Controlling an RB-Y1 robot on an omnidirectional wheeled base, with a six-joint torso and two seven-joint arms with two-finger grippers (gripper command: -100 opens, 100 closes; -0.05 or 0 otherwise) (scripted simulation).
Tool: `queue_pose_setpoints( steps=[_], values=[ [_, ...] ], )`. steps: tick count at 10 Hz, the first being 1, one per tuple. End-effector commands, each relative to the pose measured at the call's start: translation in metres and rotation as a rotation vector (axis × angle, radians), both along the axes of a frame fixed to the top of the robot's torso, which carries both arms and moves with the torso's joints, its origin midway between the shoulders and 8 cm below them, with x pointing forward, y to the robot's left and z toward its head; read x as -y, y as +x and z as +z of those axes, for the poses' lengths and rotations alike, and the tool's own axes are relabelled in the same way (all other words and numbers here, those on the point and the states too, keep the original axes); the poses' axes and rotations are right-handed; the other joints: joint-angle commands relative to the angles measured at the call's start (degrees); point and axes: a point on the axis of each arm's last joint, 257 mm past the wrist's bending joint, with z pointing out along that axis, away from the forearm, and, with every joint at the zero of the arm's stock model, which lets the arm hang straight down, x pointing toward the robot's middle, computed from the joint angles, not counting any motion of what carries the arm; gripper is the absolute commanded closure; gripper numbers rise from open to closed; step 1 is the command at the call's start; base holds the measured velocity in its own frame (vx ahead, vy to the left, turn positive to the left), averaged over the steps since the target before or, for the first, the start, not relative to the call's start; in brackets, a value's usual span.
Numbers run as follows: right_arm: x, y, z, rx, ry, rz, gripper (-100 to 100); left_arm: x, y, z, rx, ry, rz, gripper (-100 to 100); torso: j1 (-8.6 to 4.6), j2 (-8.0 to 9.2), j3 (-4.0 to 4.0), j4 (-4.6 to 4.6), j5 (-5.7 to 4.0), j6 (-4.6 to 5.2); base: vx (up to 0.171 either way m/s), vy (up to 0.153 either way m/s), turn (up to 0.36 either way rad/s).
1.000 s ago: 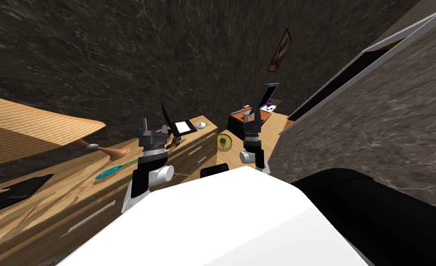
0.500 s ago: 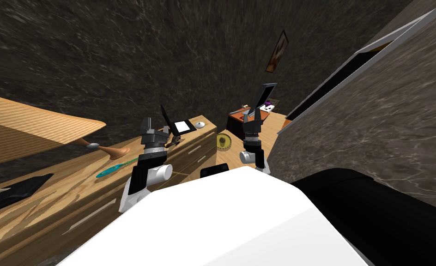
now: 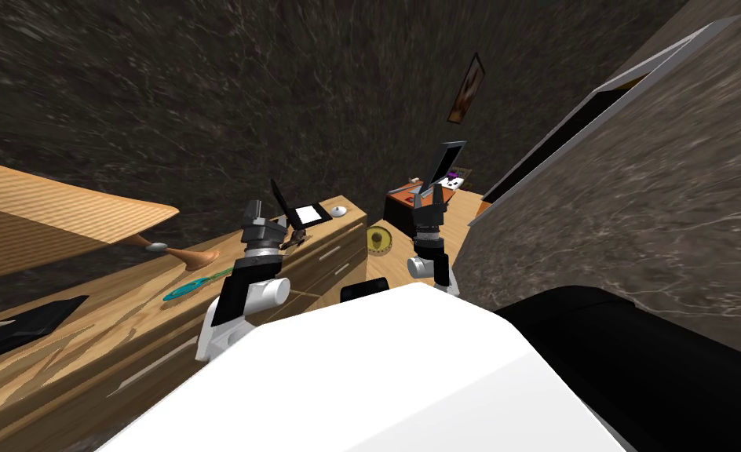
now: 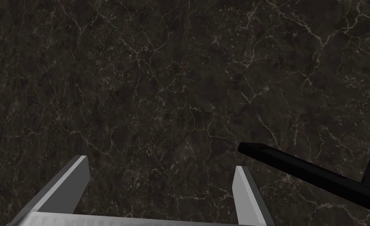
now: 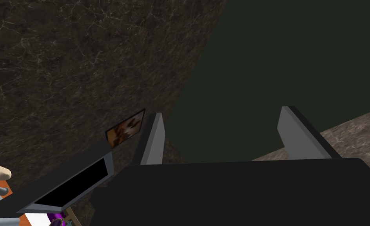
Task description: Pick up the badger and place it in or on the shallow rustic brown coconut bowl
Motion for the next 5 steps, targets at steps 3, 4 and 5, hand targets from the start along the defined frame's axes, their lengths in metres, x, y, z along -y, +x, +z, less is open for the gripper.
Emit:
queue_pose_setpoints(
  steps=[3, 4, 5],
  values=[
    [0.000, 0.000, 0.000, 0.000, 0.000, 0.000, 0, -0.009, 0.010, -0.015, -0.082, 0.009, 0.027, -100, 0.00, -0.03, -0.02, -0.01, 0.00, 0.00, -0.025, -0.002, -0.025],
    [0.000, 0.000, 0.000, 0.000, 0.000, 0.000, 0, -0.014, 0.013, -0.016, -0.096, 0.017, 0.038, -100, 0.02, -0.04, -0.02, -0.01, 0.01, -0.01, -0.025, -0.002, -0.041],
    [0.000, 0.000, 0.000, 0.000, 0.000, 0.000, 0, -0.015, 0.014, -0.022, -0.121, 0.015, 0.043, -100, 0.01, -0.04, -0.02, -0.01, 0.00, 0.00, -0.022, -0.002, -0.019]
  ],
)
